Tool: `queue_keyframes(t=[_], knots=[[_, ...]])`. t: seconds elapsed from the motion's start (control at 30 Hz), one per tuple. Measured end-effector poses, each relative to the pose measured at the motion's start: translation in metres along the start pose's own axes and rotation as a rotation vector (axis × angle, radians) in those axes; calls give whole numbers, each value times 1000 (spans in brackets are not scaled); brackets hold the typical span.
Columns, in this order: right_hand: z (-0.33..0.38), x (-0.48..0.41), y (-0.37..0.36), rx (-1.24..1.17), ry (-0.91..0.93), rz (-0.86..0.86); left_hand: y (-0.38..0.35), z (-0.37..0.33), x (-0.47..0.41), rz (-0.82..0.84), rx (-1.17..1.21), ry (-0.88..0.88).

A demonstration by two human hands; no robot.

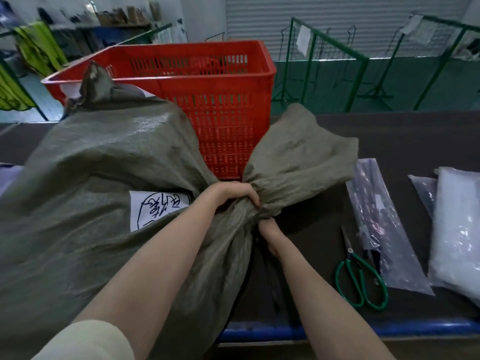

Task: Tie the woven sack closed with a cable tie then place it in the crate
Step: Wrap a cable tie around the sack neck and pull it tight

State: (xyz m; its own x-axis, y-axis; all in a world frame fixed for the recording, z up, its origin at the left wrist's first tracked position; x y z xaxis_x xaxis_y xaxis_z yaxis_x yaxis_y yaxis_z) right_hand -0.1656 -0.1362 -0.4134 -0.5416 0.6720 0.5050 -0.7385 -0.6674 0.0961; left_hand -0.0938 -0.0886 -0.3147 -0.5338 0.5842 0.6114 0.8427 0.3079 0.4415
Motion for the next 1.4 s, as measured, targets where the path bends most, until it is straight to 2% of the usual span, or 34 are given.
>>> queue_keyframes(t=[0.07,0.1,0.13,0.2,0.27,0.37,0.47,0.63,0.77,0.87,0.97,1.1,1.23,1.3,1.4], knots=[[5,3,3,-204,9,1,-11,-1,4,159,114,27],[8,4,4,-253,15,11,-10,-4,0,175,230,27],[8,6,5,-272,14,22,-6,-5,-5,135,361,29],[4,11,8,-243,-32,20,9,1,-19,-51,554,69],[-3,14,13,-167,-88,15,17,5,-27,-195,425,60],[-3,21,17,-153,-110,47,13,1,-25,-266,132,1],[-2,24,20,-106,-88,73,22,0,-28,-347,45,-55],[-11,36,18,151,7,106,68,-17,-20,-633,-12,-211],[-15,55,20,541,63,70,84,-39,7,-764,-311,-318],[-5,79,21,689,174,56,77,-43,11,-714,-493,-378],[10,104,27,730,341,-39,59,-43,10,-609,-483,-493],[33,139,36,539,595,-185,36,-49,16,-458,-240,-675],[41,157,35,243,731,-160,24,-48,15,-239,227,-709],[45,158,37,89,739,-156,13,-50,16,-139,254,-696],[49,147,41,-89,678,-164,-5,-52,21,54,127,-690]])
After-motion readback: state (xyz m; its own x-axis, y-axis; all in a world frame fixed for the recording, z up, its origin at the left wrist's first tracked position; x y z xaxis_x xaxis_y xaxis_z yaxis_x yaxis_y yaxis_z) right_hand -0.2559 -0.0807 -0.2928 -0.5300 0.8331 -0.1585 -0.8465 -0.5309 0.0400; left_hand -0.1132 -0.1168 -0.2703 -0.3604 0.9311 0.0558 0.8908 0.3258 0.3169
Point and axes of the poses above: each hand's wrist, its own x-axis away from the middle knuckle, its own y-axis out of the back of the hand, z = x × y, the point moved 8 cm from there along -x, towards the middle knuckle, and after that the axes turned 7 degrees about -z, right-handed, at the moved point
